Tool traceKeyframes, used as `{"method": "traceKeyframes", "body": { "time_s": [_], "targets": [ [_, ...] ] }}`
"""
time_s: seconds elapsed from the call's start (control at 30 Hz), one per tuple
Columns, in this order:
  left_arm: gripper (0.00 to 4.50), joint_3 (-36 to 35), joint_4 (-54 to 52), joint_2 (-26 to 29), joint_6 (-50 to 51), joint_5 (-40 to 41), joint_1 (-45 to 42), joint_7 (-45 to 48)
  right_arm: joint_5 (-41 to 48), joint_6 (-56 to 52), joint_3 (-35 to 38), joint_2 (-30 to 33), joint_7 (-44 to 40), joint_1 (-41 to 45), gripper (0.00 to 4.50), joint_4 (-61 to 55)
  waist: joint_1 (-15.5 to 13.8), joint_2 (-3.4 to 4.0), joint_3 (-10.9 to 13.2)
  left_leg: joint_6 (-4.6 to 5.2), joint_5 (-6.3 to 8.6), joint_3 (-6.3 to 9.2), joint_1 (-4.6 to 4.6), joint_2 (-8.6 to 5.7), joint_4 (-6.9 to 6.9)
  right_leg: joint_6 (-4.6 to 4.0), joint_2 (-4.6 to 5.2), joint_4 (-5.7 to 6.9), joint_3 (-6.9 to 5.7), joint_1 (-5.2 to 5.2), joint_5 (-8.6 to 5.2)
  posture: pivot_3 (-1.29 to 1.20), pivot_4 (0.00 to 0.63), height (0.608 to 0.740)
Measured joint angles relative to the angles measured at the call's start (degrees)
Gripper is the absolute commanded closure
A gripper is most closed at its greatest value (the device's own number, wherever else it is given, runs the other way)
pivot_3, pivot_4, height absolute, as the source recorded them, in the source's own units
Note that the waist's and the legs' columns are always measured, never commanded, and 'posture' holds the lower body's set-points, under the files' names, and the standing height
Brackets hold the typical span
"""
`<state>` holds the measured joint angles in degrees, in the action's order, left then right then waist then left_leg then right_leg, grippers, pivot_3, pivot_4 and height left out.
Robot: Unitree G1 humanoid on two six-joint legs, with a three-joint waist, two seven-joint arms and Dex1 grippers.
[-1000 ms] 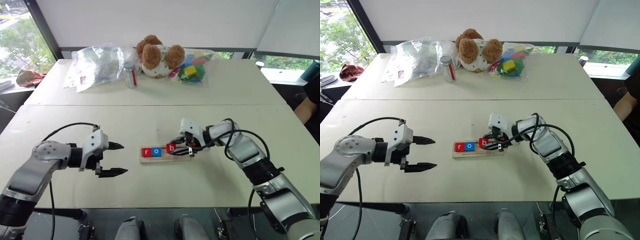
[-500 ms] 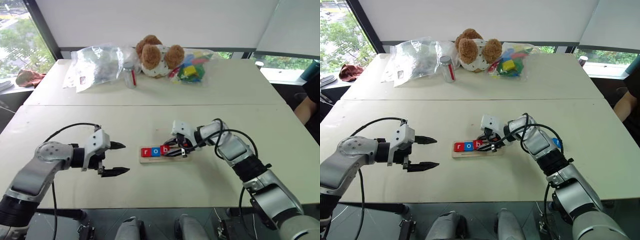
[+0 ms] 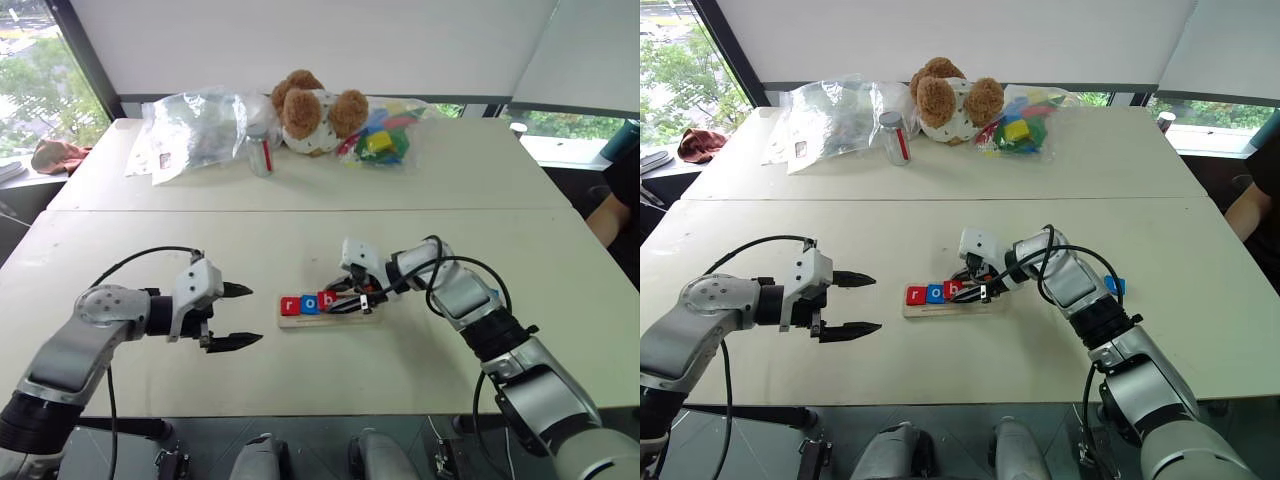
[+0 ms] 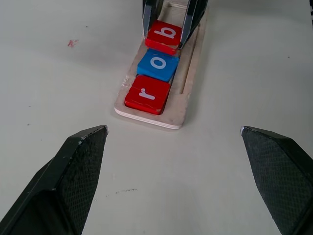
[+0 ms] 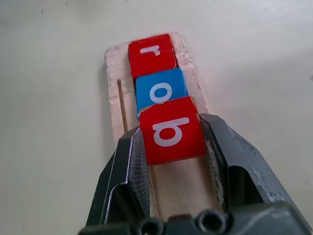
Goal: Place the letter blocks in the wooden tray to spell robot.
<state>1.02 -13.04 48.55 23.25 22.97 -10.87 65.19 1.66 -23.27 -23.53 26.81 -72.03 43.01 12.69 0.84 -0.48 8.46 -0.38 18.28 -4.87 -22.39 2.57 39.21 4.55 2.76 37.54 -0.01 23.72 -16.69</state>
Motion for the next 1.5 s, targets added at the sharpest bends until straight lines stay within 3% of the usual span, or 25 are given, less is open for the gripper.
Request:
{"method": "traceKeyframes", "body": {
  "time_s": [0.43,1.5],
  "targets": [
    [0.00,0.4,1.4,-1.4,-0.1,-1.1,-0.7,-0.4,-0.9,1.6,-0.5,3.1,-0.8,-0.3,3.34,-1.6,0.0,0.00,0.0,0.03,0.02,0.00,0.00,0.00,0.00,0.00,0.00,0.00,0.00,0.01,0.00,0.00,0.150,0.740],
    [0.00,0.6,1.7,-2.9,-0.3,-2.3,-0.7,-0.6,-1.5,1.1,-2.1,0.4,0.8,-2.3,3.34,-2.5,0.0,0.00,0.0,0.01,0.00,0.00,0.00,0.00,0.00,0.00,0.00,0.01,-0.01,0.02,0.00,0.00,0.150,0.740]
  ]
}}
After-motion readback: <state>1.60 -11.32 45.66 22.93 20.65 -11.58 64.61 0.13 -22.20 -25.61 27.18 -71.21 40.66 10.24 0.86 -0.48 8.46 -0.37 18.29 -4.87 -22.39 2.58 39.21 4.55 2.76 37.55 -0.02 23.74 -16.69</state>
